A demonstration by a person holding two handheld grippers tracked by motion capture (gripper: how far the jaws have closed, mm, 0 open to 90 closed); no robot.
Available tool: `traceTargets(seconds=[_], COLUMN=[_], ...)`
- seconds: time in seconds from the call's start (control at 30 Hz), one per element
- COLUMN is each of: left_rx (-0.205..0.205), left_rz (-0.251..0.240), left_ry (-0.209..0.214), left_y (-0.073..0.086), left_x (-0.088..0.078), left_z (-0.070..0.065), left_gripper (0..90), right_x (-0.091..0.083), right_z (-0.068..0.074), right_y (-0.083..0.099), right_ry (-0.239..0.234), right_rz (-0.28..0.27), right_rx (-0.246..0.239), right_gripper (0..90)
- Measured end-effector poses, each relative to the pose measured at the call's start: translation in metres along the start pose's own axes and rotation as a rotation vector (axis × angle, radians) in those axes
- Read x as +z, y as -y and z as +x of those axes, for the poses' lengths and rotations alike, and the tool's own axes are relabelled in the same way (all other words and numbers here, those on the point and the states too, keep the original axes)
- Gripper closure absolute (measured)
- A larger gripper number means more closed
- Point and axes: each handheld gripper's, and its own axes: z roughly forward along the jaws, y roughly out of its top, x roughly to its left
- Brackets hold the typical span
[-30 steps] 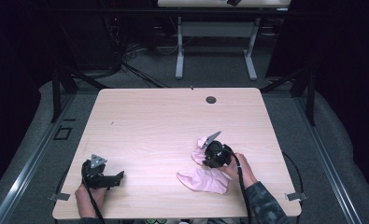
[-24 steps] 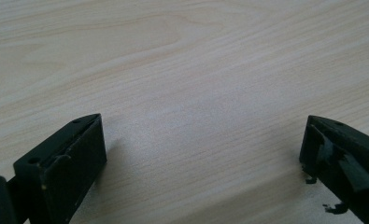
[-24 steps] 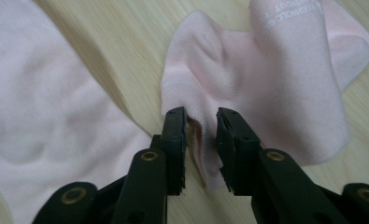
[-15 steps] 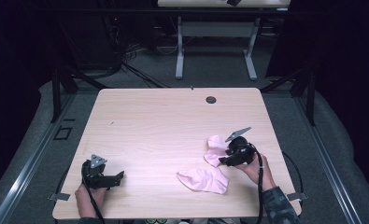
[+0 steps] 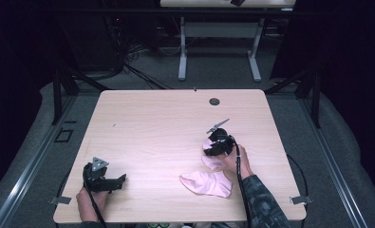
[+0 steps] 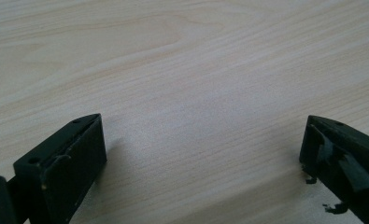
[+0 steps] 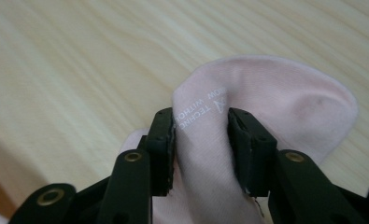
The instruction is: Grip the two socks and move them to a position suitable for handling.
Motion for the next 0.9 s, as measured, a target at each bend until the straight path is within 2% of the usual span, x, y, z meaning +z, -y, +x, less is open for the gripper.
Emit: traceTargets(seconds=[0.03,0.07,0.1,0.2,0.23,0.27,0.3,0.33,0.37,0.4,0.47,0.5,0.53,0.57,0.63,0.67,0.77,0.83,0.9], left_rx=[0.000,0.000,0.000,-0.001,-0.001,0.000,-0.004,-0.005,-0.005,-0.005,-0.011,-0.011,-0.013,-0.013,-0.012,-0.012,-0.004,-0.006,0.001], left_rz=[0.000,0.000,-0.002,0.000,0.000,0.000,0.000,-0.001,-0.001,0.000,0.001,0.001,0.002,0.002,0.002,0.003,0.004,0.014,0.034], left_ry=[0.000,0.000,-0.001,-0.001,-0.001,-0.001,-0.004,-0.004,-0.004,-0.005,-0.009,-0.009,-0.010,-0.010,-0.008,-0.005,-0.004,-0.002,-0.011], left_y=[0.000,0.000,0.000,0.000,0.000,0.000,0.000,0.000,0.000,0.000,0.000,0.000,-0.001,-0.001,-0.001,-0.001,-0.002,-0.003,-0.006], left_x=[0.000,0.000,0.000,0.000,0.000,0.000,0.000,0.000,0.000,0.000,0.000,0.000,0.000,0.001,0.001,0.001,0.002,0.002,0.001], left_z=[0.000,0.000,0.000,0.000,0.000,0.000,0.000,0.000,0.000,0.000,-0.001,-0.001,-0.001,-0.001,-0.001,0.000,0.000,0.000,-0.001], left_gripper=[0.2,0.2,0.2,0.2,0.2,0.2,0.1,0.1,0.1,0.1,0.1,0.0,0.0,0.0,0.0,0.0,0.0,0.0,0.0], right_x=[0.002,0.007,0.006,-0.012,-0.012,-0.022,-0.034,-0.037,-0.037,-0.039,-0.038,-0.038,-0.032,-0.030,-0.028,-0.027,-0.029,-0.028,-0.028], right_z=[0.005,0.017,0.020,0.024,0.024,0.025,0.025,0.025,0.025,0.024,0.024,0.024,0.023,0.023,0.022,0.022,0.020,0.019,0.016], right_y=[-0.004,-0.009,-0.010,-0.005,-0.005,0.000,0.011,0.017,0.017,0.029,0.040,0.040,0.047,0.049,0.050,0.052,0.050,0.049,0.046], right_ry=[-0.023,-0.067,-0.081,-0.097,-0.097,-0.074,-0.017,0.012,0.012,0.049,0.076,0.076,0.084,0.091,0.085,0.078,0.080,0.071,0.076], right_rz=[0.012,0.013,0.016,-0.059,-0.059,-0.087,-0.089,-0.087,-0.087,-0.072,-0.047,-0.047,-0.037,-0.026,-0.016,-0.031,-0.006,-0.008,-0.003], right_rx=[-0.049,-0.122,-0.142,-0.137,-0.137,-0.107,-0.058,-0.035,-0.035,-0.003,0.030,0.030,0.043,0.046,0.038,0.022,-0.039,-0.053,-0.116], right_gripper=[59.9,46.6,42.3,34.5,34.5,34.8,34.5,35.2,35.2,37.9,41.6,41.6,47.3,48.4,51.4,57.0,65.3,66.5,67.7])
